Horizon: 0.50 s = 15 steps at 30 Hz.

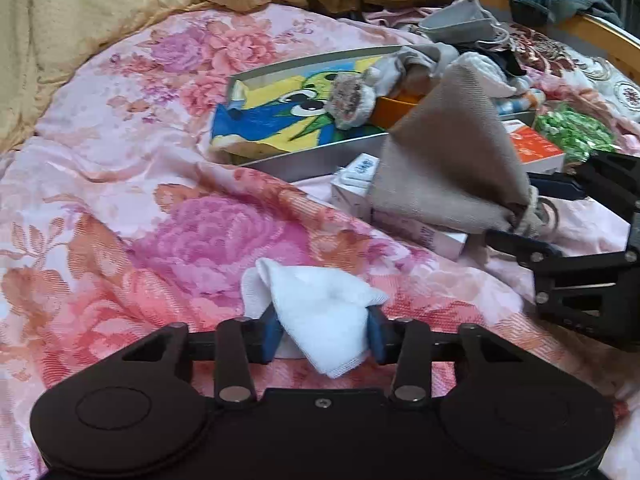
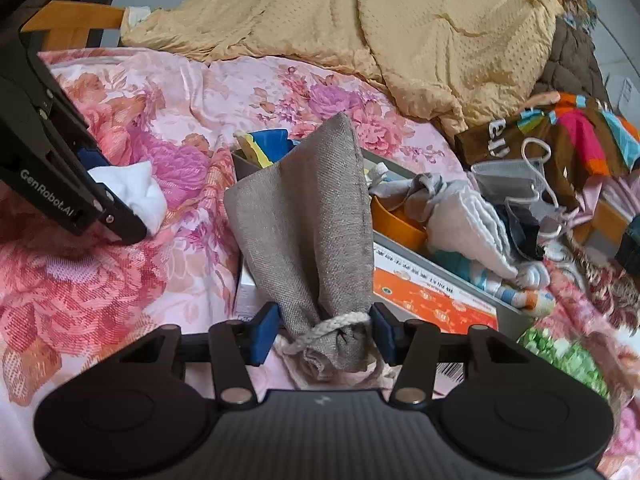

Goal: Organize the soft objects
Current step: 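Carry the white cloth with the left tool while the right tool carries the burlap pouch to the tray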

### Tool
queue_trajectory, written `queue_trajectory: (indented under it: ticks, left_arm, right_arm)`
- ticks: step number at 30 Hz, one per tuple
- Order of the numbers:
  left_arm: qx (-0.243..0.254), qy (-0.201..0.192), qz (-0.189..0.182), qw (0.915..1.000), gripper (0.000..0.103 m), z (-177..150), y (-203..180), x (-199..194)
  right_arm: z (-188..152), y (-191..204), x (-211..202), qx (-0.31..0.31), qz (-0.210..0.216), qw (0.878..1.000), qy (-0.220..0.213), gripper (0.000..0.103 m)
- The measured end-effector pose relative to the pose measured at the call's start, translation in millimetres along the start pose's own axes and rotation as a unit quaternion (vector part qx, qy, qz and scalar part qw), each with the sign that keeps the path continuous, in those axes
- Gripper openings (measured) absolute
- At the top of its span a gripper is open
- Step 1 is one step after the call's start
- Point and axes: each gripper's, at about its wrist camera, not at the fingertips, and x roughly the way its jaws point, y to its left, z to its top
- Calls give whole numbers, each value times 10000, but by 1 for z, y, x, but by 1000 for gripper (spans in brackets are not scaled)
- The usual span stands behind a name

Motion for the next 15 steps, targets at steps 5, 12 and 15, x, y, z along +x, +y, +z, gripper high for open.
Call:
queue_trajectory:
  ticks: [5, 12, 15]
  left_arm:
    - [-215, -16, 63, 9997, 34, 0, 5, -1]
    - [-469, -187, 82, 9987, 24, -2, 6, -8]
    - [-595, -241, 51, 9979, 21, -2, 8, -10]
  right_arm:
    - [-2, -5, -1, 190, 25, 9998, 7, 48]
    - [-5, -8, -6, 405, 52, 9992, -44, 39]
    - [-6, -9, -9, 462, 59, 9989, -69, 37]
